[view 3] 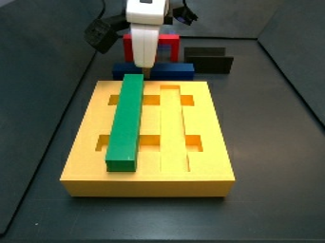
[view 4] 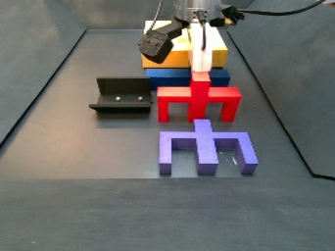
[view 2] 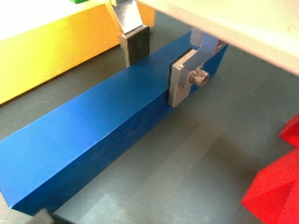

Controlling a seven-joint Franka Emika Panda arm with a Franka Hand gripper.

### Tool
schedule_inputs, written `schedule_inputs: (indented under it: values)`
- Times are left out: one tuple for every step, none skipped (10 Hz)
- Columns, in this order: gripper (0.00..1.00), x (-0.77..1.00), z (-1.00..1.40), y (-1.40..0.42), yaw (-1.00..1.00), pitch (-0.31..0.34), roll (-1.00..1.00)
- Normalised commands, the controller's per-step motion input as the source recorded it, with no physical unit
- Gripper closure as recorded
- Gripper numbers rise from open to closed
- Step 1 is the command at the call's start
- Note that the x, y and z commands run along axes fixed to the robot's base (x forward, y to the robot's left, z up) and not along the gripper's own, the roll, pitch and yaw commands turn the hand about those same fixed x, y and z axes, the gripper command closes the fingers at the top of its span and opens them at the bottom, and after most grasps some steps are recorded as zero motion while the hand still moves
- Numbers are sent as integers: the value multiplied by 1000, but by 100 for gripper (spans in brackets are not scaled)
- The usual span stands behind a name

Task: Pick up the blue object. Move up. Move to above the board. Insert the blue object.
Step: Pick up the blue object, then move up, then move to above the board.

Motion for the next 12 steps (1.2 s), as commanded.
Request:
schedule_inputs:
  values:
    - [100,0,0,0,0,0,0]
    - [100,0,0,0,0,0,0]
    - [100,0,0,0,0,0,0]
    - [100,0,0,0,0,0,0]
    - [100,0,0,0,0,0,0]
    - [100,0,0,0,0,0,0]
    - [100,0,833,0,0,0,0]
    - [100,-28,773,-60,35,22,-3]
    - [100,-48,548,-47,38,17,2]
    - [100,-20,250,-30,26,-4,8]
    - [100,0,1400,0,0,0,0]
    - [100,-14,1400,3,-4,26,1]
